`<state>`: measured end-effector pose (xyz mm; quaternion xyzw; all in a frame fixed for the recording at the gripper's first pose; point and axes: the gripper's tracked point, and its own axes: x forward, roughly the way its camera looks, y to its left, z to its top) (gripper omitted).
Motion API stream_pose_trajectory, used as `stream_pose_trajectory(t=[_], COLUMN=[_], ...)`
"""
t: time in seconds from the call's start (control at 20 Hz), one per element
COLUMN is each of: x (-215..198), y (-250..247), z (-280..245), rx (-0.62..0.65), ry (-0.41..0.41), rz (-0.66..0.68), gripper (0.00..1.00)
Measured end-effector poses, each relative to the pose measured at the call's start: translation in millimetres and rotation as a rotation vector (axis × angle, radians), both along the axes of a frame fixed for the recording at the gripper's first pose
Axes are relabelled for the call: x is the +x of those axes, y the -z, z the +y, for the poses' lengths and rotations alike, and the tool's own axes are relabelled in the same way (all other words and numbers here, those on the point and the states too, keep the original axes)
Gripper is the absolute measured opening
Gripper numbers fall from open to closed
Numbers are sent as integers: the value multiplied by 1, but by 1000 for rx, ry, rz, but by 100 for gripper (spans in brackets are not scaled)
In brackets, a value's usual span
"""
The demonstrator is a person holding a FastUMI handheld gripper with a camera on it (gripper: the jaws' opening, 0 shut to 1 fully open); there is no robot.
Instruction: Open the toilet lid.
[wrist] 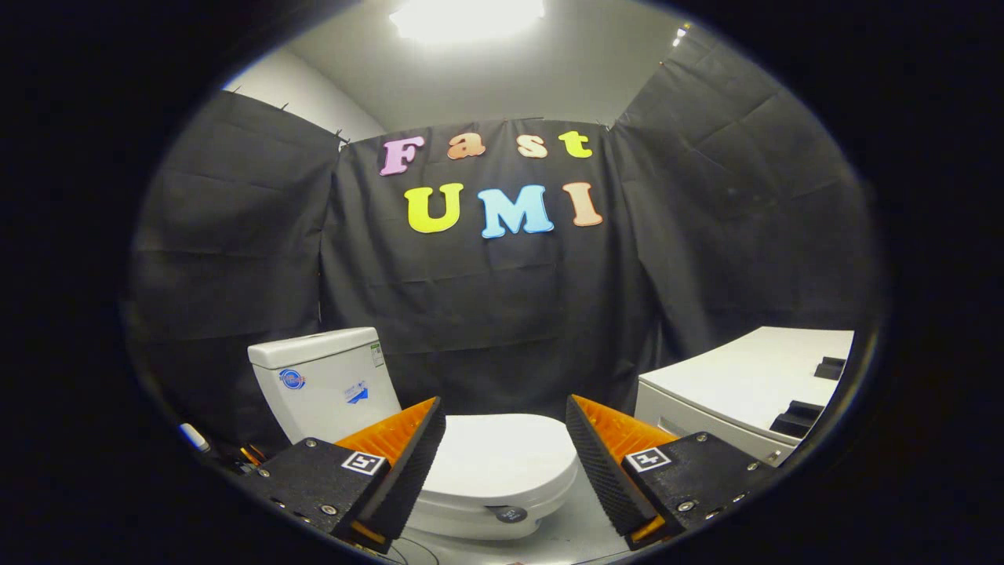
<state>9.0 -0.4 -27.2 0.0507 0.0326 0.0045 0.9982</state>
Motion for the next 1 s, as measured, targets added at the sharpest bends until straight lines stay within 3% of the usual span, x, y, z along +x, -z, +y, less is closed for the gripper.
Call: stream_pose_trajectory(t=[0.55,1.0], x=[12,18], y=[51,107], z=[6,2], rx=[202,335], ry=[-27,7], rz=[143,279], gripper=[95,95])
